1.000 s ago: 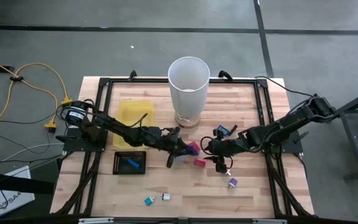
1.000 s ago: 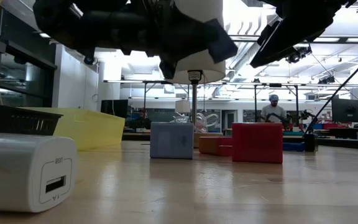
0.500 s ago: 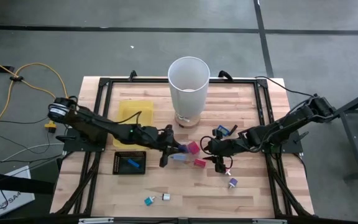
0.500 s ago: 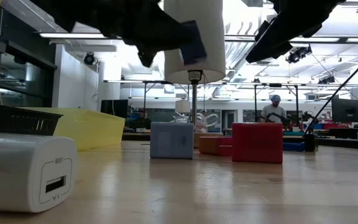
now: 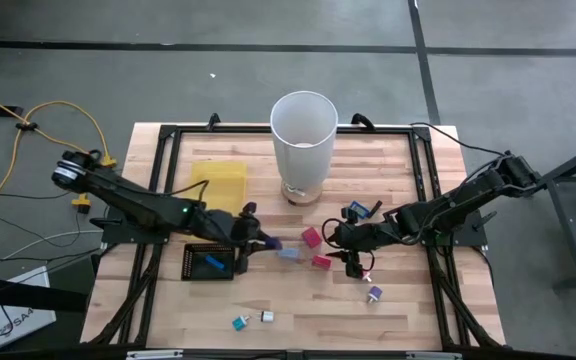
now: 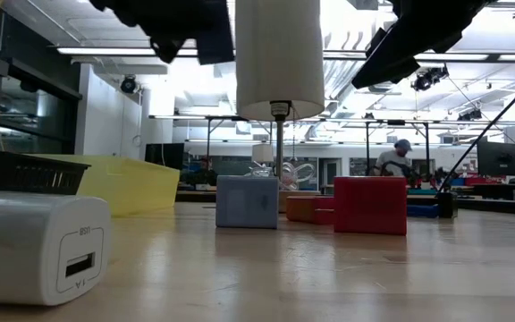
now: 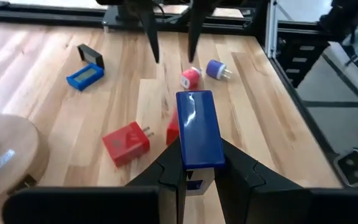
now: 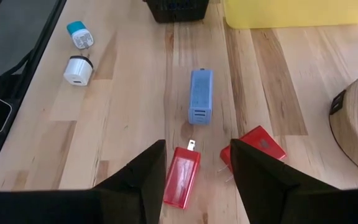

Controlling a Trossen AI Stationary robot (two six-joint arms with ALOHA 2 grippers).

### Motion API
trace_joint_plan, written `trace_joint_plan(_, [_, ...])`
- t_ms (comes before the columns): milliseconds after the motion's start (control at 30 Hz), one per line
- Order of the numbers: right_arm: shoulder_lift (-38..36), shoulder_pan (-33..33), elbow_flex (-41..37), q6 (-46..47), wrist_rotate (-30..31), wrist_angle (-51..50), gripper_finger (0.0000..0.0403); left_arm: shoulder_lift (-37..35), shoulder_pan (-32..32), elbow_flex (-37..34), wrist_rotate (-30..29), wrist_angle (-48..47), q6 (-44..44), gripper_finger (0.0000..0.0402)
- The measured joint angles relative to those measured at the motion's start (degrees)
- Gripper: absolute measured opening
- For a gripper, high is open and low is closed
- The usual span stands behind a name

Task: Pick & Place Office items
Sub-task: Put the violet digital clock into the black bin

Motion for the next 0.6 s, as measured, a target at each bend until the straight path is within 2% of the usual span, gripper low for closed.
trace_joint_plan(167, [0.0, 0.0, 0.0, 0.0, 0.0, 0.2, 0.0165, -2.0, -1.0, 0.0, 0.0, -4.8, -2.8, 0.0056])
trace_joint_plan(600, [0.0, 0.0, 0.0, 0.0, 0.0, 1.1, 0.0165, -6.1, -3.1, 0.0, 0.1, -13.7, -3.2, 0.0056])
